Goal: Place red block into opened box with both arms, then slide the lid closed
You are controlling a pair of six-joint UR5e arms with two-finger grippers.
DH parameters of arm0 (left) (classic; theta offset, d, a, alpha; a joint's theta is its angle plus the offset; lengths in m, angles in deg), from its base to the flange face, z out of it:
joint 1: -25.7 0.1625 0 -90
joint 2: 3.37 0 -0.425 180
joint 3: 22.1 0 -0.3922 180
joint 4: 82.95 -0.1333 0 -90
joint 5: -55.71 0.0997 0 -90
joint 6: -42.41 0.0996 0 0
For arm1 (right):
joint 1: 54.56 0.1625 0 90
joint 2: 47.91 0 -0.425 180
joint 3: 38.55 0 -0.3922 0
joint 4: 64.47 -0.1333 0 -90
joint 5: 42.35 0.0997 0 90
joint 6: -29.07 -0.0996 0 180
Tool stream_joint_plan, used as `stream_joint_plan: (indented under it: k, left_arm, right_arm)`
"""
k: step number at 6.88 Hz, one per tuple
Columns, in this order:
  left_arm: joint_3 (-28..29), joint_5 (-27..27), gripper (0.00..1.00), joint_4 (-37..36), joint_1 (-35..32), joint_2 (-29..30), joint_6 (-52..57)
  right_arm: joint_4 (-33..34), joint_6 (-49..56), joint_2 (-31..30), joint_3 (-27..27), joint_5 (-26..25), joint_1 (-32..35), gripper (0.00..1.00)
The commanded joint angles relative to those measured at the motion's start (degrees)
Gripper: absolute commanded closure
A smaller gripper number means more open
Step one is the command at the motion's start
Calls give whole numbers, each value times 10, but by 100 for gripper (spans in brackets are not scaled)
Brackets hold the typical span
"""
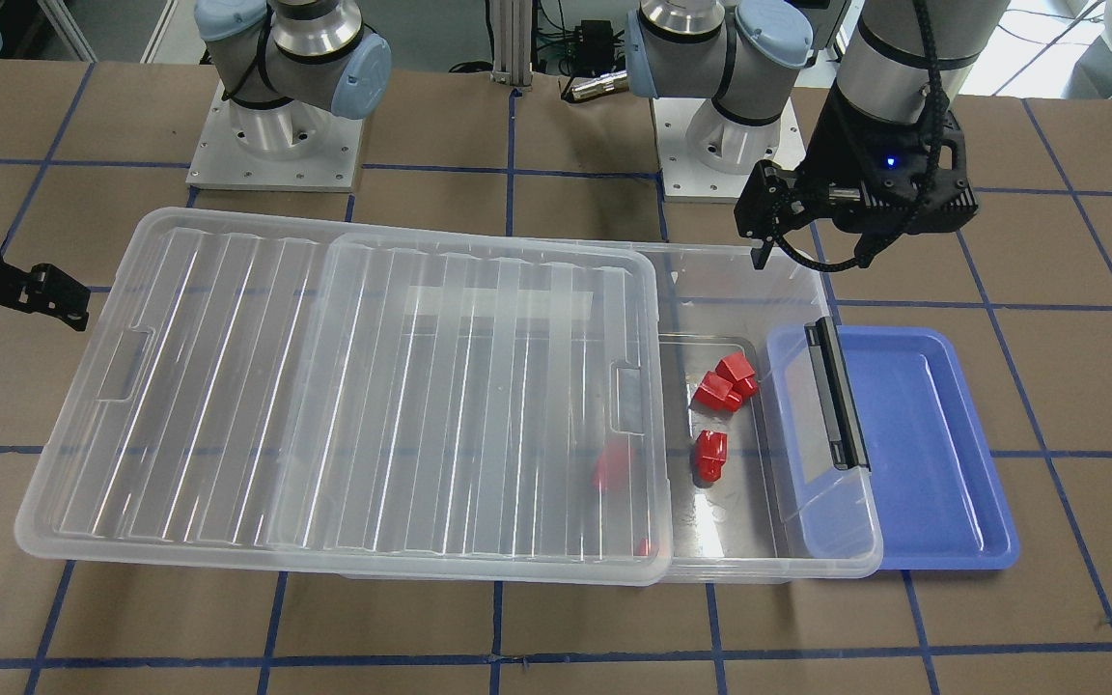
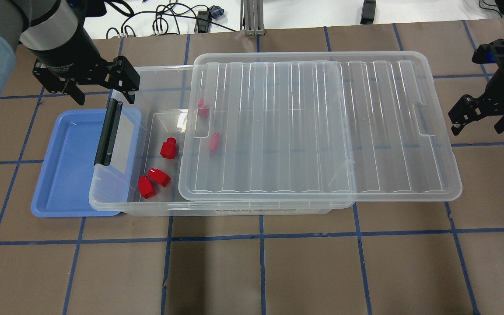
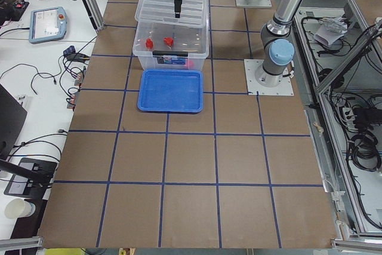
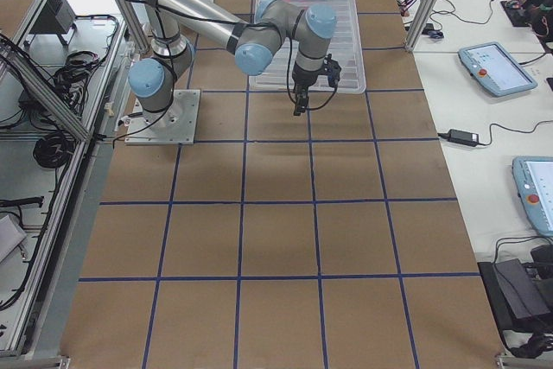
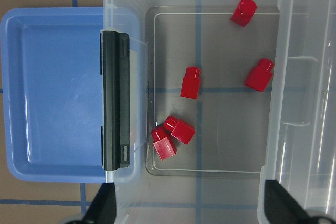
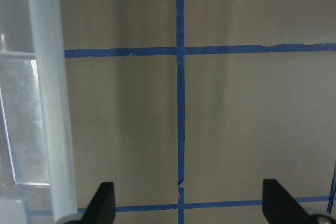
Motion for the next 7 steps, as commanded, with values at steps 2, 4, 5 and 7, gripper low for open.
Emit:
stream_joint_plan:
  k: [2,4,5,7]
  left_arm:
    - [0,1,0,0,-1,3,-2]
    - [0,1,0,0,-1,1,-2]
    - [0,1,0,0,-1,2,-2]
    - [0,1,0,0,-2,2,-2]
  right_arm:
    - [19,-12,3,-15,23,5,0]
    - [20,-55,-1,-14,32,52,0]
    - [24,-71,-2,-14,32,73,0]
    - [34,-87,-4,-14,46,120,0]
